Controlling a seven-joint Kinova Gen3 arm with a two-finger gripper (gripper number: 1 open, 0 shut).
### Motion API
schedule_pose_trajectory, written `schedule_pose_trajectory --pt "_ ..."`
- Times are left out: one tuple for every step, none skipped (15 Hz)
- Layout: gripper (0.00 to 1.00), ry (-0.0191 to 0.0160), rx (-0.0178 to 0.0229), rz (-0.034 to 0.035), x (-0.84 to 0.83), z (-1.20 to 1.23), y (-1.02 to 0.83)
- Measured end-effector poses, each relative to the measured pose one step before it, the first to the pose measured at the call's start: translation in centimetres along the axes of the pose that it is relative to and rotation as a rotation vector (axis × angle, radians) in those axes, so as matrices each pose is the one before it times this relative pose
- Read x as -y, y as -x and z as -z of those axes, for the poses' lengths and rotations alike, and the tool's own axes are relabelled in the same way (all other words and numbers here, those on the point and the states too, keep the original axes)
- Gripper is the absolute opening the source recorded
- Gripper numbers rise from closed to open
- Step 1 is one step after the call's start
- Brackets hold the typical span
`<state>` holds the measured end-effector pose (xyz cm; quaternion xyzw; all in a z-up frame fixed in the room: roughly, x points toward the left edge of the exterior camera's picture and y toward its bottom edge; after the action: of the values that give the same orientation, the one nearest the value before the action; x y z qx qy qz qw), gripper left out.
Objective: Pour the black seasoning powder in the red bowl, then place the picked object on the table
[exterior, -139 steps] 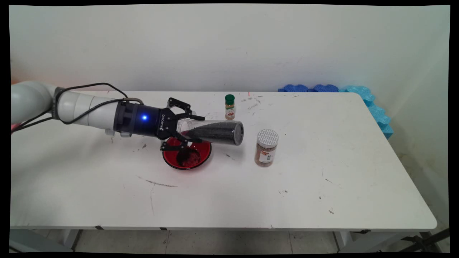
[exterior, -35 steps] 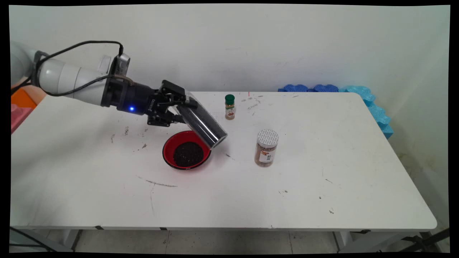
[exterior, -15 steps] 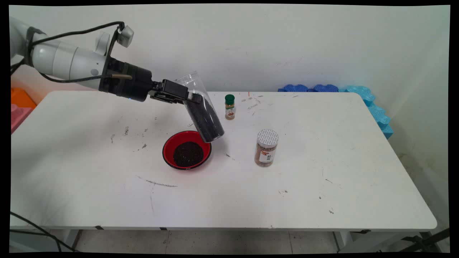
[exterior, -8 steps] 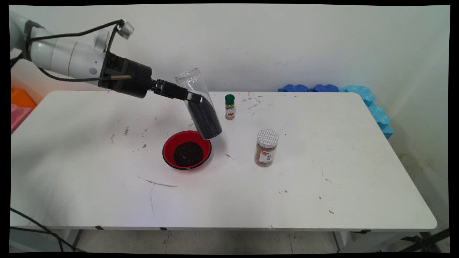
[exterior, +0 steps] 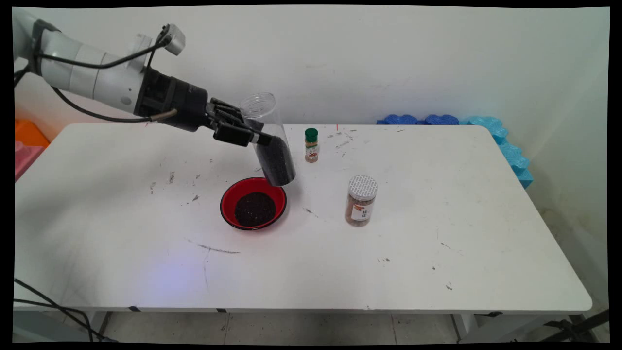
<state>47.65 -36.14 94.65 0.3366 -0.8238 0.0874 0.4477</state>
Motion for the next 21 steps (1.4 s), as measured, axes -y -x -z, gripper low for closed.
schedule_pose_trajectory --pt "0.0 -0.00274 0.00414 -0.04088 -0.074 -0.005 -0.099" --pt "0.0 -0.004 0.00424 -0.04982 -0.078 -0.011 -0.149" --pt "0.0 -0.00323 0.00251 -0.03378 -0.039 -0.008 -0.127" --pt "0.0 -0.00342 0.00265 -0.03502 -0.035 -0.008 -0.143" --pt "0.0 -0.00323 0.00232 -0.03194 -0.023 -0.022 -0.148" --pt "0.0 -0.00381 0.00015 -0.0225 0.008 -0.009 -0.14" --pt "0.0 -0.00429 -0.00056 -0.01984 0.006 0.005 -0.135" --pt "0.0 -0.00714 -0.00314 -0.02355 0.067 -0.006 -0.235" --pt "0.0 -0.00488 -0.00161 -0.01351 0.069 -0.009 -0.157" --pt "0.0 -0.00395 -0.00106 -0.0111 0.064 -0.017 -0.139" --pt "0.0 -0.00382 -0.00019 -0.00748 0.086 -0.051 -0.146" --pt "0.0 -0.00332 -0.00003 -0.00397 0.094 -0.081 -0.158" --pt "0.0 -0.00163 0.00014 -0.00119 0.054 -0.056 -0.09" --pt "0.0 -0.00369 0.00005 -0.00018 0.117 -0.146 -0.168" --pt "0.0 -0.00449 -0.00011 0.00243 0.151 -0.231 -0.216" --pt "0.0 -0.00371 -0.00018 0.00625 0.156 -0.294 -0.233" --pt "0.0 -0.00528 0.0004 0.00921 0.197 -0.4 -0.272" --pt "0.0 -0.00321 0.00066 0.0058 0.118 -0.259 -0.154" --pt "0.0 -0.00908 -0.0009 0.0142 0.208 -0.412 -0.196" --pt "0.0 -0.01164 -0.00074 0.02041 0.256 -0.54 -0.173" --pt "0.0 -0.00966 0.00039 0.01819 0.213 -0.5 -0.089"
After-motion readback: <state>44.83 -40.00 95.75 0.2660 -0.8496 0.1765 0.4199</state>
